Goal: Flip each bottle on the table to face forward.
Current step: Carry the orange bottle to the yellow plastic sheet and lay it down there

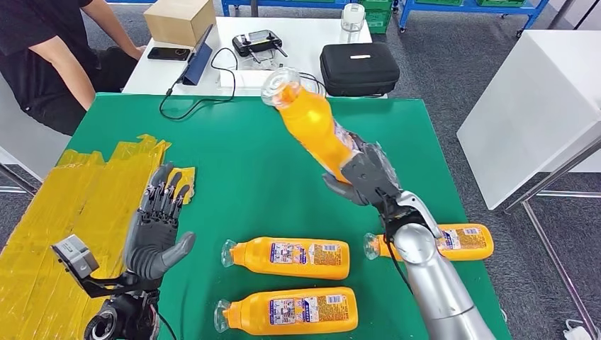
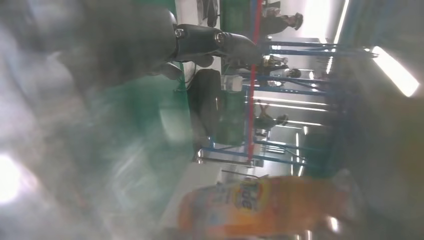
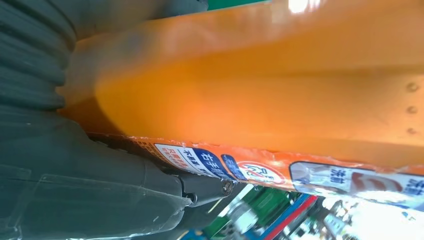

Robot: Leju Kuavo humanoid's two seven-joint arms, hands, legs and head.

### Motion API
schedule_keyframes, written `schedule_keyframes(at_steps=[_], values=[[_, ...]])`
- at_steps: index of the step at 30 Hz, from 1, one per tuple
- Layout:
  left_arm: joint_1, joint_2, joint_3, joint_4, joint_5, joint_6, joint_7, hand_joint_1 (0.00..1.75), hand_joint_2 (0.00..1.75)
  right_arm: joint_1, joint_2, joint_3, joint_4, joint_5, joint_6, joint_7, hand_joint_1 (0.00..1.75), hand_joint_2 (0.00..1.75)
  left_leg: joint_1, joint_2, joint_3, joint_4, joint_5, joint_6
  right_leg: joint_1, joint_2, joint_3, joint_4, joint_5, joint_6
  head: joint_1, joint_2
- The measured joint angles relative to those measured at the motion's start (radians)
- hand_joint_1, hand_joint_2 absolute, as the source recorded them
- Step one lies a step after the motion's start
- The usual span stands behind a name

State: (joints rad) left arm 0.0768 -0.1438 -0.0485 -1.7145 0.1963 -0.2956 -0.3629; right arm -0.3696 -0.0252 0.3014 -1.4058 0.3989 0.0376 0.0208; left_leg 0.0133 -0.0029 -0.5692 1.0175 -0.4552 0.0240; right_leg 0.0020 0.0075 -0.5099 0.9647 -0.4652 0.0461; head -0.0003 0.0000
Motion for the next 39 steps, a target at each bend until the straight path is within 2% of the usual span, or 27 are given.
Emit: schedule_keyframes(at_steps=[10,20,27,34,39], values=[[-0.038,0.0,0.002,0.042,0.014,0.013,0.007,0.0,1.75,-0.086,0.117,0.18,0.142,0.046,-0.006,0.01,1.75,1.75,0.0,0.0,-0.001,0.0,0.0,0.0,0.0,0.0,-0.002,0.001,0.0,0.0,0.0,0.0],[-0.059,0.0,0.005,0.069,0.021,0.014,0.007,0.0,1.75,-0.137,0.194,0.296,0.258,0.055,-0.004,0.022,1.75,1.75,0.0,0.0,-0.002,0.0,0.0,0.0,-0.001,0.0,-0.003,0.002,0.0,0.0,0.0,0.0],[-0.067,0.0,0.006,0.082,0.015,0.03,0.001,0.0,1.75,-0.157,0.227,0.362,0.32,0.066,0.002,0.032,1.75,1.75,0.0,0.0,-0.003,0.0,0.0,0.0,-0.001,0.0,-0.004,0.002,0.0,0.0,0.0,0.0],[-0.067,0.0,0.008,0.086,0.013,0.033,0.0,0.0,1.75,-0.165,0.236,0.382,0.346,0.069,0.003,0.034,1.75,1.75,-0.001,0.0,-0.003,0.0,0.0,0.0,-0.001,0.0,-0.004,0.002,0.0,0.0,0.0,0.0],[-0.067,0.0,0.013,0.086,-0.012,0.072,-0.008,0.0,1.75,-0.166,0.244,0.422,0.355,0.11,0.012,0.037,1.75,1.75,-0.001,0.0,-0.003,0.0,0.0,0.0,-0.001,0.0,-0.004,0.002,0.0,0.0,0.0,0.0]])
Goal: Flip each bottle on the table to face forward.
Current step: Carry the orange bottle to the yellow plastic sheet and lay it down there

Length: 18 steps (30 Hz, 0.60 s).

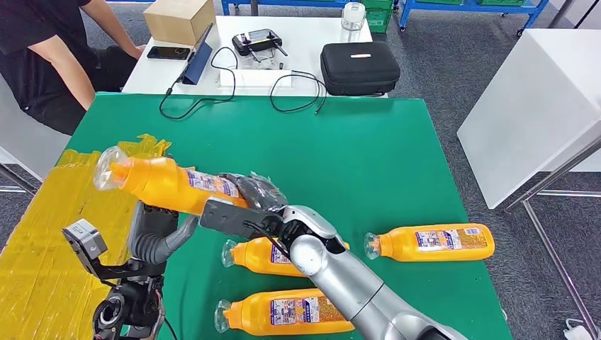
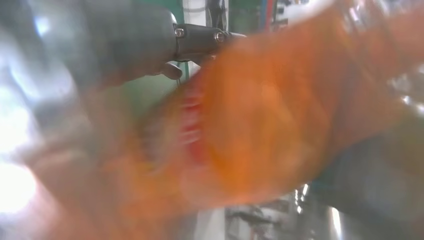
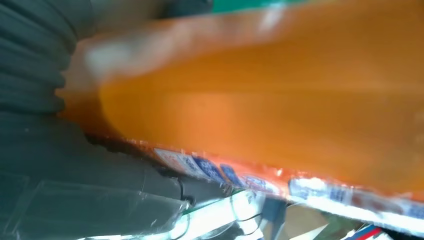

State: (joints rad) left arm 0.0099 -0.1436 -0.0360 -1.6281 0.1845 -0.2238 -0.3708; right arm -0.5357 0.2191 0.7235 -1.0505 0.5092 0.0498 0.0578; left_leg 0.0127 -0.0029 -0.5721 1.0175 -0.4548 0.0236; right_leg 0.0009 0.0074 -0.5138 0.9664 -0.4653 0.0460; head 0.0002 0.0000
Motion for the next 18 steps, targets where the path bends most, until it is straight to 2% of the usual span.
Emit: schedule_keyframes(at_steps=[7,16,17,18], values=[[0.021,0.002,0.039,0.0,-0.027,0.035,-0.013,0.0,1.75,0.02,0.005,0.099,-0.014,0.048,0.001,0.005,1.75,1.75,0.0,0.001,-0.001,0.0,0.0,0.0,0.0,0.0,-0.002,0.0,0.0,0.0,0.0,0.0],[0.06,0.002,0.061,-0.011,-0.028,0.033,-0.033,0.0,1.75,0.028,-0.023,0.176,-0.096,0.063,0.002,0.024,1.75,1.75,-0.001,0.0,-0.002,0.0,0.0,0.0,-0.001,0.0,-0.002,0.0,0.0,0.0,0.0,0.0],[0.061,0.002,0.063,-0.013,-0.028,0.032,-0.033,0.21,1.75,0.028,-0.026,0.18,-0.102,0.062,0.002,0.025,1.75,1.75,-0.001,0.0,-0.002,0.0,0.0,0.0,-0.001,0.0,-0.002,0.0,0.0,0.0,0.0,0.0],[0.063,0.002,0.064,-0.015,-0.028,0.032,-0.034,0.65,1.75,0.028,-0.028,0.184,-0.108,0.061,0.003,0.025,1.75,1.75,-0.001,0.0,-0.002,0.0,0.0,0.0,-0.001,0.0,-0.002,0.0,0.0,0.0,0.0,0.0]])
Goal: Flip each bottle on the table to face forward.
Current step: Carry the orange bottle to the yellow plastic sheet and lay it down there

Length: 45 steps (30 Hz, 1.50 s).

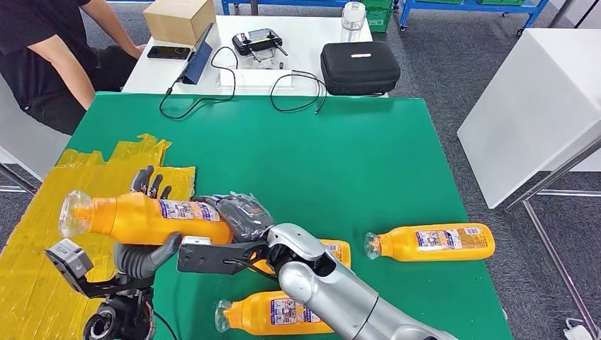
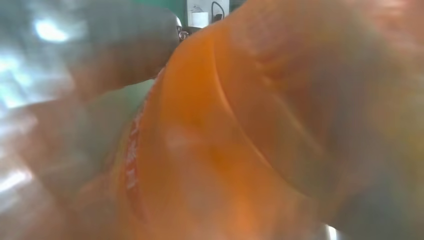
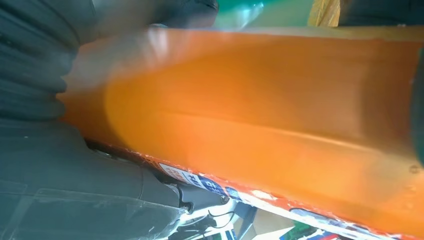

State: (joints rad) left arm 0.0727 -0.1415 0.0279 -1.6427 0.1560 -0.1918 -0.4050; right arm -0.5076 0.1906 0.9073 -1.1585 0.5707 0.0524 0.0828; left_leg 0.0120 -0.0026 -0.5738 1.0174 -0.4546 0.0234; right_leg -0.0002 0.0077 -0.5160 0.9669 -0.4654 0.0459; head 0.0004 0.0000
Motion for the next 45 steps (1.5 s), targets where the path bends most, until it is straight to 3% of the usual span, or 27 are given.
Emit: schedule_keyframes(at_steps=[2,3,18,19,21,23,25,31,41,45], values=[[0.003,0.0,0.001,-0.003,0.001,-0.002,-0.004,1.52,1.75,0.0,-0.004,0.007,-0.008,-0.002,0.0,0.001,1.75,1.75,0.0,0.0,0.0,0.0,0.0,0.0,0.0,0.0,0.0,0.0,0.0,0.0,0.0,0.0],[0.005,0.0,0.002,-0.005,0.003,-0.004,-0.008,1.75,1.75,0.0,-0.006,0.01,-0.012,-0.004,0.0,0.001,1.75,1.75,0.0,0.0,0.0,0.0,0.0,0.0,0.0,0.0,0.0,0.0,0.0,0.0,0.0,0.0],[0.016,-0.003,0.023,-0.006,0.031,-0.04,-0.044,1.75,1.75,0.0,-0.007,0.036,-0.021,-0.018,0.001,0.001,1.75,1.75,0.0,0.0,0.0,0.0,0.0,0.0,0.0,0.0,0.0,0.0,0.0,0.0,0.0,0.0],[0.016,-0.004,0.024,-0.006,0.031,-0.041,-0.044,1.75,1.75,0.0,-0.007,0.037,-0.021,-0.019,0.001,0.001,1.66,1.75,0.0,0.0,0.0,0.0,0.0,0.0,0.0,0.0,0.0,0.0,0.0,0.0,0.0,0.0],[0.016,-0.005,0.027,-0.006,0.032,-0.044,-0.045,1.75,1.75,0.0,-0.007,0.038,-0.021,-0.022,0.001,0.0,0.79,1.75,0.0,0.0,0.0,0.0,0.0,0.0,0.0,0.0,0.0,0.0,0.0,0.0,0.0,0.0],[0.016,-0.006,0.031,-0.006,0.033,-0.044,-0.045,1.75,1.75,0.0,-0.007,0.04,-0.022,-0.022,-0.001,-0.003,0.0,0.87,0.0,0.0,0.0,0.0,0.0,0.0,0.0,0.0,0.0,0.0,0.0,0.0,0.0,0.0],[0.015,-0.008,0.039,-0.006,0.03,-0.034,-0.045,1.75,1.75,0.003,-0.007,0.044,-0.027,-0.013,-0.011,-0.007,0.0,0.0,0.0,0.0,0.0,0.0,0.0,0.0,0.0,0.0,-0.001,0.0,0.0,0.0,0.0,0.0],[0.016,-0.012,0.096,-0.012,-0.014,0.058,-0.057,1.75,1.75,0.053,-0.038,0.031,-0.107,0.017,-0.063,-0.01,0.0,0.0,0.0,0.0,0.0,0.0,0.0,0.0,0.0,0.0,-0.001,0.0,0.0,0.0,0.0,0.0],[0.029,-0.016,0.19,-0.038,-0.019,0.086,-0.063,1.75,1.75,0.126,-0.106,-0.021,-0.263,0.03,-0.077,-0.019,0.0,0.0,0.0,0.0,-0.001,0.0,0.0,0.0,0.0,0.0,-0.002,0.0,0.0,0.0,0.0,0.0],[0.031,-0.02,0.218,-0.046,-0.064,0.152,-0.081,1.75,1.75,0.154,-0.123,-0.041,-0.303,0.033,-0.088,-0.028,0.0,0.0,0.0,0.0,-0.001,0.0,0.0,-0.001,0.0,0.0,-0.002,0.0,0.0,0.0,0.0,0.0]])
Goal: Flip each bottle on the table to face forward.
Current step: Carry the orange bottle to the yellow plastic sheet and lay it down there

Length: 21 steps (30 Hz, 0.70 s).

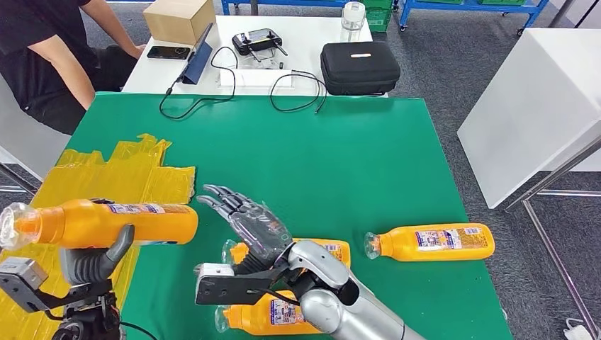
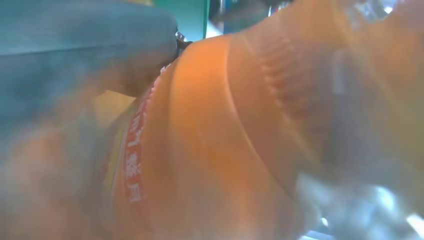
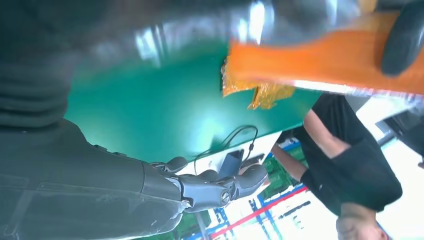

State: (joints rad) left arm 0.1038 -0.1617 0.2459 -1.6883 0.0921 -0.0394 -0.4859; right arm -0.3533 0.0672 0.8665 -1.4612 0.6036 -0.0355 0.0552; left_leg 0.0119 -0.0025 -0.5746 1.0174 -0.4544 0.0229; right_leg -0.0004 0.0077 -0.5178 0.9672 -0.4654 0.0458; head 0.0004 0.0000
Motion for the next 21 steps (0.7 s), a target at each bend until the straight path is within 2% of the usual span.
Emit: schedule_keyframes(at_steps=[2,5,9,11,14,16,21], values=[[0.001,0.0,0.02,-0.008,-0.097,0.08,-0.017,1.75,1.75,0.025,-0.017,-0.015,-0.031,0.002,-0.006,-0.01,0.0,0.0,0.0,0.0,0.0,0.0,0.0,0.0,0.0,0.0,0.0,0.0,0.0,0.0,0.0,0.0],[0.003,0.004,0.048,-0.019,-0.364,0.255,-0.033,1.75,1.75,0.076,-0.054,-0.042,-0.092,0.007,-0.009,-0.032,0.0,0.0,0.0,-0.001,-0.001,0.0,0.0,0.0,0.0,-0.001,0.0,0.0,0.0,0.0,0.0,0.0],[0.006,0.01,0.07,-0.026,-0.529,0.364,-0.037,1.75,1.75,0.121,-0.088,-0.066,-0.149,0.009,-0.009,-0.041,0.0,0.0,0.0,-0.001,-0.002,0.0,0.0,0.0,0.0,0.0,-0.002,0.0,0.0,0.0,0.0,0.0],[0.011,0.014,0.075,-0.026,-0.667,0.451,-0.026,1.75,1.75,0.138,-0.101,-0.075,-0.172,0.007,-0.008,-0.048,0.0,0.0,0.0,0.0,-0.002,0.0,0.0,0.0,0.0,0.0,-0.002,0.0,0.0,0.0,0.0,0.0],[0.025,0.034,0.076,-0.011,-1.021,0.617,0.043,1.75,1.75,0.157,-0.122,-0.086,-0.199,-0.011,0.0,-0.062,0.0,0.0,0.0,0.0,-0.002,0.0,0.0,0.0,0.0,0.0,-0.002,0.0,0.0,0.0,0.0,0.0],[0.032,0.058,0.075,0.025,-1.239,0.692,0.106,1.75,1.75,0.163,-0.136,-0.092,-0.21,-0.028,0.008,-0.07,0.0,0.0,0.0,0.0,-0.002,0.0,0.0,0.0,0.0,0.0,-0.002,0.0,0.0,0.0,0.0,0.0],[0.034,0.111,0.074,0.148,-1.486,0.731,0.201,1.75,1.75,0.167,-0.158,-0.097,-0.224,-0.055,0.02,-0.075,0.0,0.0,0.0,0.0,-0.002,0.0,0.0,0.0,0.0,0.0,-0.003,0.0,0.0,0.0,0.0,0.0]])
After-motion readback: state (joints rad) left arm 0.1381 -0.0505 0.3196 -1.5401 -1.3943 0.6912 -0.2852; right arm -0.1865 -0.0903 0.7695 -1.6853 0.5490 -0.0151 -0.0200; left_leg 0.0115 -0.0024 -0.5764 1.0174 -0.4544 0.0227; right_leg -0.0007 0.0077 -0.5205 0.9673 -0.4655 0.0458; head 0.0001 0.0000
